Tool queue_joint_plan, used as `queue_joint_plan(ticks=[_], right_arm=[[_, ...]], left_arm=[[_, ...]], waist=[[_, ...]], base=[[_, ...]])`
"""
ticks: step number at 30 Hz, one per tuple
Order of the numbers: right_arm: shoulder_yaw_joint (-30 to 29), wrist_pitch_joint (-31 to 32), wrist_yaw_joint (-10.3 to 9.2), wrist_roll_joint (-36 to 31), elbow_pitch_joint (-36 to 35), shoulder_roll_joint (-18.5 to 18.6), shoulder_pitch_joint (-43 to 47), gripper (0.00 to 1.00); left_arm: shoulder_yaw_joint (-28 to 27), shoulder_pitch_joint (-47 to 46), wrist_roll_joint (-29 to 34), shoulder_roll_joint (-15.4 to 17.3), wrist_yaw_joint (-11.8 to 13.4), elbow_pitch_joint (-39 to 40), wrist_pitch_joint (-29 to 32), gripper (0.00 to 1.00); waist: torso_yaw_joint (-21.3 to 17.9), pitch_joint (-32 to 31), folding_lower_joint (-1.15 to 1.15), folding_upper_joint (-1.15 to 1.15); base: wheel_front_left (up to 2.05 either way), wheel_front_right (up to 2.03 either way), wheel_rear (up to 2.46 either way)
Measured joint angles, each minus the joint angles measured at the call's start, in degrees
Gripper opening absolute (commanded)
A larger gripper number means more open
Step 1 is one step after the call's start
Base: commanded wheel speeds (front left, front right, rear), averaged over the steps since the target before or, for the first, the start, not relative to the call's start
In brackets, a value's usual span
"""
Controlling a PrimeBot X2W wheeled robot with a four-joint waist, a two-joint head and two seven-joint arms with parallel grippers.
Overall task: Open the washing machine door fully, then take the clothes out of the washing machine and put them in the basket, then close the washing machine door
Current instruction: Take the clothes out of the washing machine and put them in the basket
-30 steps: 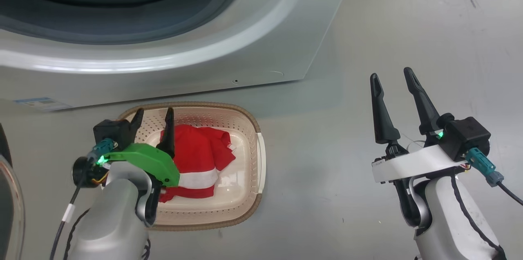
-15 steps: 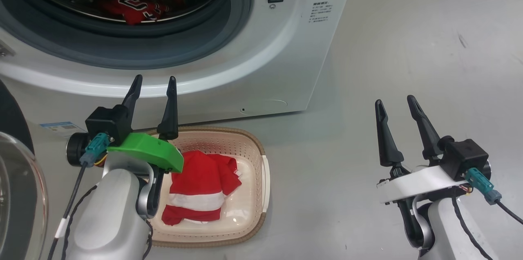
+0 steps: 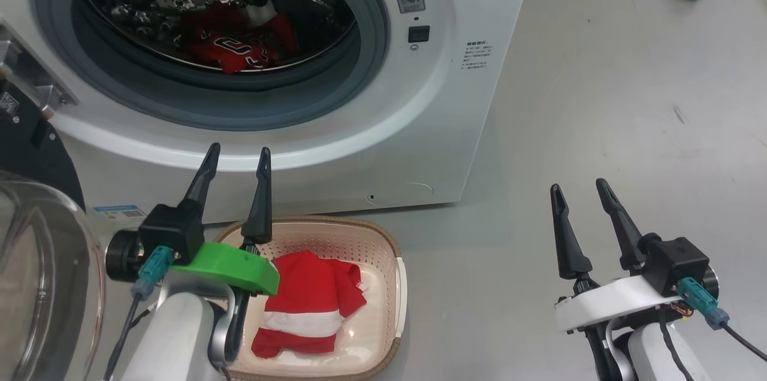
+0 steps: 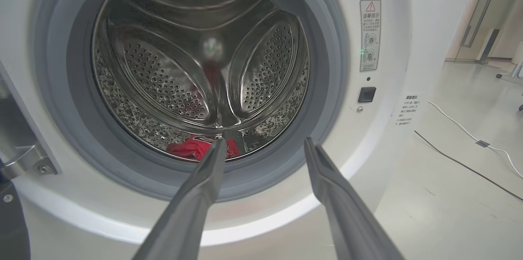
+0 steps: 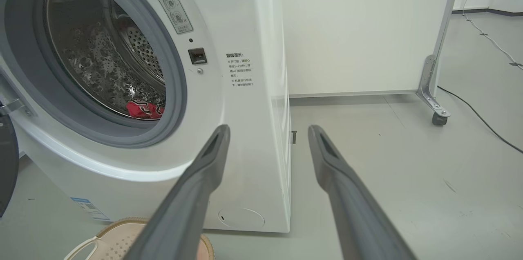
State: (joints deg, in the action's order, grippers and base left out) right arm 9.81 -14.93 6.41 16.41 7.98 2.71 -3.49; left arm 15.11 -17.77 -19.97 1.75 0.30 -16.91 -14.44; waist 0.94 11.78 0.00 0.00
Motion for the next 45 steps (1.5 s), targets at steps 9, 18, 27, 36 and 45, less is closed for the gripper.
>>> queue_joint_plan(ticks=[9, 18, 27, 36, 45], right_arm=[[0.0, 0.0, -0.11, 0.0, -0.2, -0.1, 2.7, 1.00], [0.4, 0.0, -1.45, 0.0, -0.7, -0.2, 5.6, 1.00], [1.4, 0.0, -2.01, 0.2, -1.0, -0.2, 7.5, 1.00], [1.8, 0.0, -2.24, 0.4, -1.1, -0.2, 7.7, 1.00], [2.1, 0.0, -2.54, 0.7, -1.7, -0.2, 8.5, 1.00]], left_arm=[[0.8, 8.4, 0.4, 0.2, 1.2, 3.6, 0.0, 1.00], [1.9, 15.4, 0.4, 0.4, 1.9, 5.1, 0.0, 1.00], [2.3, 18.1, 0.4, 0.6, 2.5, 7.6, 0.0, 1.00], [2.3, 19.8, 1.0, 1.1, 3.0, 9.2, 0.0, 1.00], [2.6, 20.9, 1.4, 1.2, 3.4, 10.5, 0.3, 1.00]], waist=[[1.5, -3.9, 0.00, 0.00], [2.0, -6.8, 0.00, 0.00], [2.3, -7.8, 0.00, 0.00], [2.3, -8.3, 0.00, 0.00], [2.2, -8.6, 0.00, 0.00]], base=[[0.00, 0.00, 0.00], [0.00, 0.00, 0.00], [0.00, 0.00, 0.00], [0.00, 0.00, 0.00], [0.00, 0.00, 0.00]])
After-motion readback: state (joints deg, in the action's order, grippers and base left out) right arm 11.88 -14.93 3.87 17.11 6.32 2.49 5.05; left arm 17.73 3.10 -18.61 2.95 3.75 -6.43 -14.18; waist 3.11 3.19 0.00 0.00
